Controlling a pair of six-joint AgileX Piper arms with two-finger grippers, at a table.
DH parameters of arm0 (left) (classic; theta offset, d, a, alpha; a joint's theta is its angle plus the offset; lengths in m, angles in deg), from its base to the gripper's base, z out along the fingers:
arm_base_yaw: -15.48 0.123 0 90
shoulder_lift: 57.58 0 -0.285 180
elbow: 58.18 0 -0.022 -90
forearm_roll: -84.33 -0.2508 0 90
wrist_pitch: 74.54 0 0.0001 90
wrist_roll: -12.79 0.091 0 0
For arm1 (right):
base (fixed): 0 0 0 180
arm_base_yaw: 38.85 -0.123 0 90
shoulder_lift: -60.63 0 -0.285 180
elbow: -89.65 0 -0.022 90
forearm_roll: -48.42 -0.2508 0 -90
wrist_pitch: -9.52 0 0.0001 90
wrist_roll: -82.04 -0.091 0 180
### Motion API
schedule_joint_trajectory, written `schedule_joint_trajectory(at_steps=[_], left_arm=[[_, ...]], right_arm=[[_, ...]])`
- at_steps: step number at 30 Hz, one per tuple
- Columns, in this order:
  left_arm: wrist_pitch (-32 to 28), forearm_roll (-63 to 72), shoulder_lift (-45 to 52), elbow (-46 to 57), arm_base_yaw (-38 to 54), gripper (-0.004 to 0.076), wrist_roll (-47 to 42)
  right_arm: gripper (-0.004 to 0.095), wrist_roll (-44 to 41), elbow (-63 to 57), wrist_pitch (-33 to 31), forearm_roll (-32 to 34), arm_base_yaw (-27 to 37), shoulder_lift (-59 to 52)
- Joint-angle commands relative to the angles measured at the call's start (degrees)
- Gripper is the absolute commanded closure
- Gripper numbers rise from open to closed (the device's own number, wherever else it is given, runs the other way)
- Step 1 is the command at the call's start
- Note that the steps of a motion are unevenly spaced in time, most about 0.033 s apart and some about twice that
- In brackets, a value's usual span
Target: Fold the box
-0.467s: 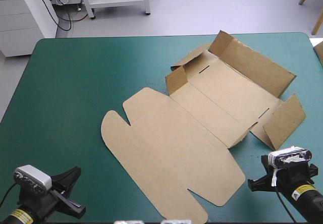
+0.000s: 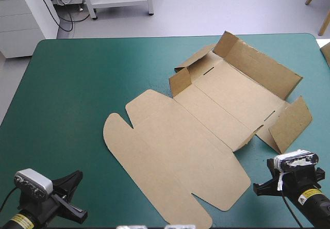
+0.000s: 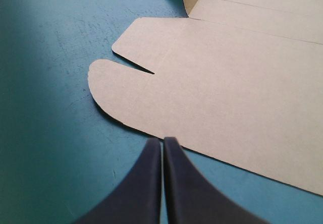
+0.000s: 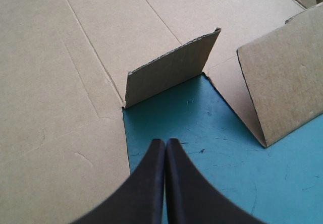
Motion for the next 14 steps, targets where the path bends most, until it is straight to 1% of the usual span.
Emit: schedule_joint_trajectory(at_steps=[1,4,5,7,10,12,13,14], left_arm=[[-4.27,1.26,-0.75,-1.35,0.04,0.0731,-0.29],[-4.27,1.36,-0.75,-1.35,0.04,0.0731,-0.29],[-4.27,1.36,-0.75,-1.35,0.04,0.0731,-0.29],[-4.27,1.36,-0.75,-1.35,0.04,0.0731,-0.29],[-4.27,1.36,-0.75,-1.35,0.04,0.0731,-0.29],[-4.27,1.36,-0.75,-1.35,0.04,0.0731,-0.29],[-4.27,1.36,-0.75,-1.35,0.04,0.0731,-0.29],[-4.27,1.36,-0.75,-1.35,0.04,0.0731,-0.29]], right_arm=[[0.0924,-0.04,1.41,3.72,-0.05,0.05,0.41],[0.0913,-0.04,1.41,3.72,-0.05,0.05,0.41],[0.0884,0.08,1.41,3.72,-0.05,0.05,0.41],[0.0786,0.08,1.41,3.72,-0.16,0.05,0.41],[0.0542,0.08,1.41,3.72,-0.16,0.05,0.41],[0.0343,0.08,1.41,3.72,-0.16,0.05,0.41],[0.0266,0.08,1.41,3.72,-0.16,0.05,0.41],[0.0213,0.08,1.41,3.72,-0.16,0.05,0.41]])
